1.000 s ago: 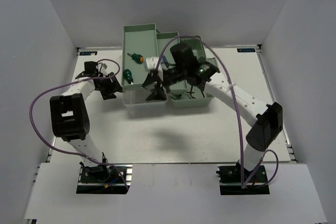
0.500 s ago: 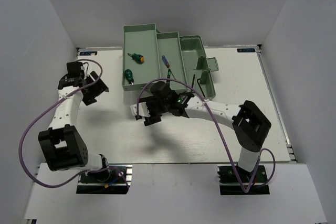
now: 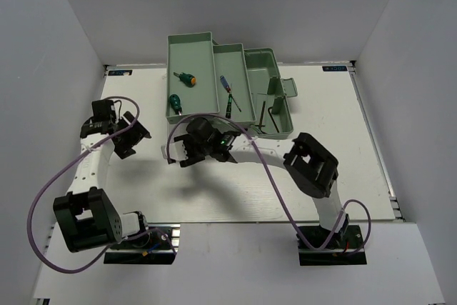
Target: Sort the tools into containers
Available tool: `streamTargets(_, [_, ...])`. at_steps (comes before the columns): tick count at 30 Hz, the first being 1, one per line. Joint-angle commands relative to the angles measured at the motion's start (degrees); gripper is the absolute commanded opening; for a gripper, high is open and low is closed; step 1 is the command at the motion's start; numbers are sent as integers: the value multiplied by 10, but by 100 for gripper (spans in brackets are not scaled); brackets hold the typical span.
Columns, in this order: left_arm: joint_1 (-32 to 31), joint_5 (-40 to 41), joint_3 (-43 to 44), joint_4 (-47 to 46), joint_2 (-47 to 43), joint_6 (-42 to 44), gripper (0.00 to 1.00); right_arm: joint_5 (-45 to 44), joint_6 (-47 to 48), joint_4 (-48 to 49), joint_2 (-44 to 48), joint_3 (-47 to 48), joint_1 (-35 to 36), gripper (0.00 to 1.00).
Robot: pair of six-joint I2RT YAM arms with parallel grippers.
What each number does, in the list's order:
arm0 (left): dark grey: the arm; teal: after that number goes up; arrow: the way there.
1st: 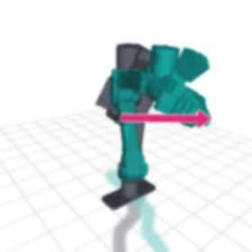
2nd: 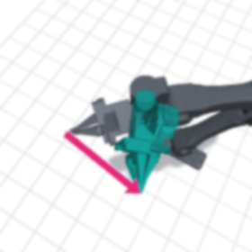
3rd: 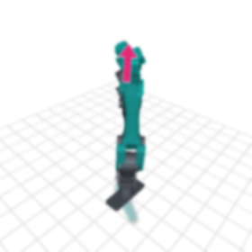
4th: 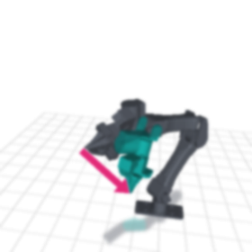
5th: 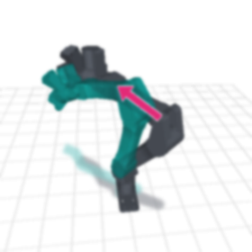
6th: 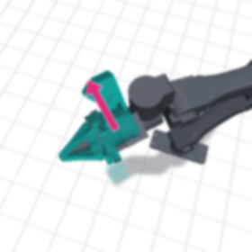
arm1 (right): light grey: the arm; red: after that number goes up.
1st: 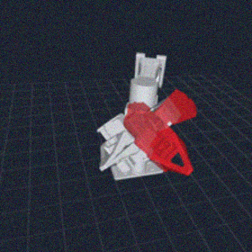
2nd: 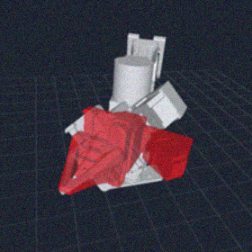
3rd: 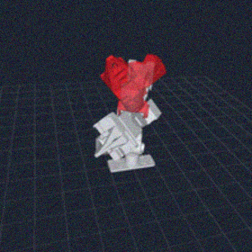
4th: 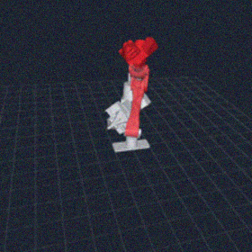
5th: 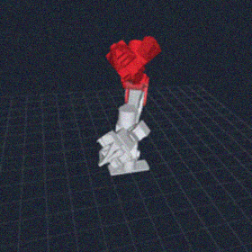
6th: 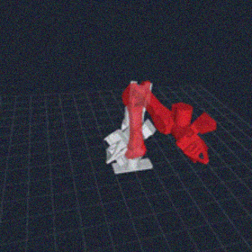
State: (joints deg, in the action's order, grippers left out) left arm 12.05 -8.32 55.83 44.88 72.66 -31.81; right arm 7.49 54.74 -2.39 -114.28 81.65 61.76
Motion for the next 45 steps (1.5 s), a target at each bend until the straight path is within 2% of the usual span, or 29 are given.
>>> streamTargets(1, [3,-30,-17,-18,-34,-19,84,-55,6,-9,-34,48,2,57])
streamTargets(2, [3,-36,-28,-23,-40,-19,84,-56,5,-9,-38,51,2,27])
streamTargets(3, [3,-36,-34,-30,-40,-25,84,-56,4,-9,-38,54,1,9])
streamTargets(4, [3,-48,-42,-37,-40,-25,84,-54,2,-10,-30,55,2,0])
streamTargets(5, [3,-54,-58,-52,-40,-31,84,-52,0,-8,-24,56,1,0])
streamTargets(9, [3,-87,-105,-106,-20,-56,84,-41,-19,-12,19,66,-1,0])
streamTargets(12, [3,-130,-134,-163,23,-82,84,-30,-39,-27,64,84,0,0])
streamTargets(15, [3,-137,-140,-201,84,-93,83,-20,-60,-40,96,105,0,0])
streamTargets(18, [3,-157,-126,-229,149,-99,82,-11,-70,-45,126,110,-1,0])
streamTargets(21, [-8,-162,-76,-229,212,-99,80,2,-86,-40,152,106,0,0])
streamTargets(27, [-20,-190,-2,-229,276,-99,78,24,-117,-42,185,96,0,0])
streamTargets(32, [-43,-276,50,-246,312,-75,77,53,-138,-44,192,64,2,0])
streamTargets(33, [-43,-285,65,-246,321,-75,77,54,-138,-55,192,64,1,8])
streamTargets(34, [-51,-296,72,-246,326,-69,77,71,-138,-61,190,64,2,29])
streamTargets(35, [-59,-310,86,-255,326,-63,77,75,-145,-65,192,62,2,69])
streamTargets(36, [-59,-311,94,-248,326,-62,77,102,-147,-90,195,67,0,84])
streamTargets(37, [-64,-311,100,-242,326,-57,77,114,-146,-99,203,69,-1,90])
streamTargets(40, [-64,-305,118,-227,326,-57,77,161,-144,-129,265,61,-2,90])
streamTargets(43, [-70,-305,131,-220,332,-57,77,192,-144,-131,336,25,-5,83])
streamTargets(44, [-70,-305,131,-220,332,-57,77,203,-148,-130,351,3,-5,66])
streamTargets(45, [-70,-300,138,-214,332,-57,77,212,-155,-127,362,-3,-7,54])
